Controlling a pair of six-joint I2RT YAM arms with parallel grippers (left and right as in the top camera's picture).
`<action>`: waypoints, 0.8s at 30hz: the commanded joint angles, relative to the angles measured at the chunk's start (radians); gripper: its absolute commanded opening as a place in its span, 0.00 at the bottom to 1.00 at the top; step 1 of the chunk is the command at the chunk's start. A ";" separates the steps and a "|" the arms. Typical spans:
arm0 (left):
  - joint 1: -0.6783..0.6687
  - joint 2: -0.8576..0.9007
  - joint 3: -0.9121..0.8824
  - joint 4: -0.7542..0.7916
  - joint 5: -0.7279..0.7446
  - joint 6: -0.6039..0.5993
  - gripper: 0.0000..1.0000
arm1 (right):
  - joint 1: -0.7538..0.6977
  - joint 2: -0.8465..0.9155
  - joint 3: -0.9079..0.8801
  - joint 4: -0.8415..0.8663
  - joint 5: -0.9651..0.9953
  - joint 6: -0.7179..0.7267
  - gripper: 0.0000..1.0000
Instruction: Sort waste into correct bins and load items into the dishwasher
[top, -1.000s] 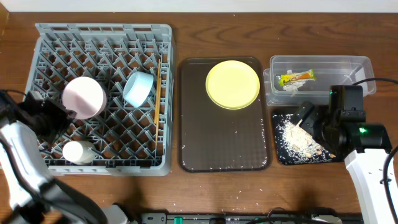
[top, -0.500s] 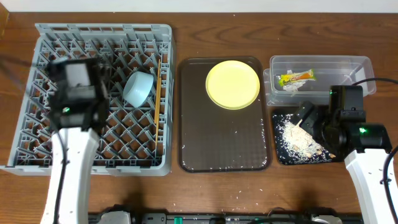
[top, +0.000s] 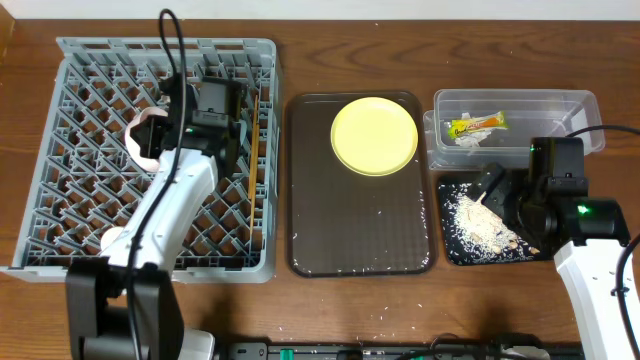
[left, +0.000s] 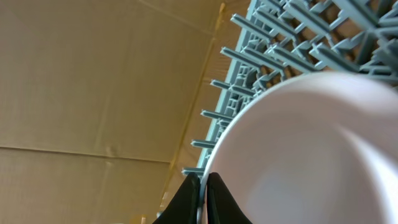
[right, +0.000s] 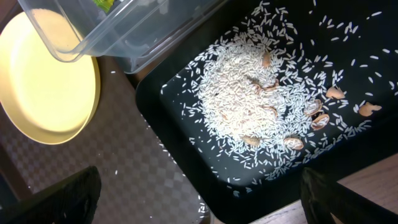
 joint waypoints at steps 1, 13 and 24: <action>-0.010 0.048 0.009 0.014 -0.127 0.024 0.07 | -0.005 0.000 0.002 -0.001 0.010 0.009 0.99; -0.048 0.083 -0.005 0.043 -0.234 0.024 0.07 | -0.005 0.000 0.002 -0.001 0.010 0.009 0.99; -0.102 0.159 -0.031 0.051 -0.257 0.017 0.07 | -0.005 0.000 0.002 -0.001 0.010 0.009 0.99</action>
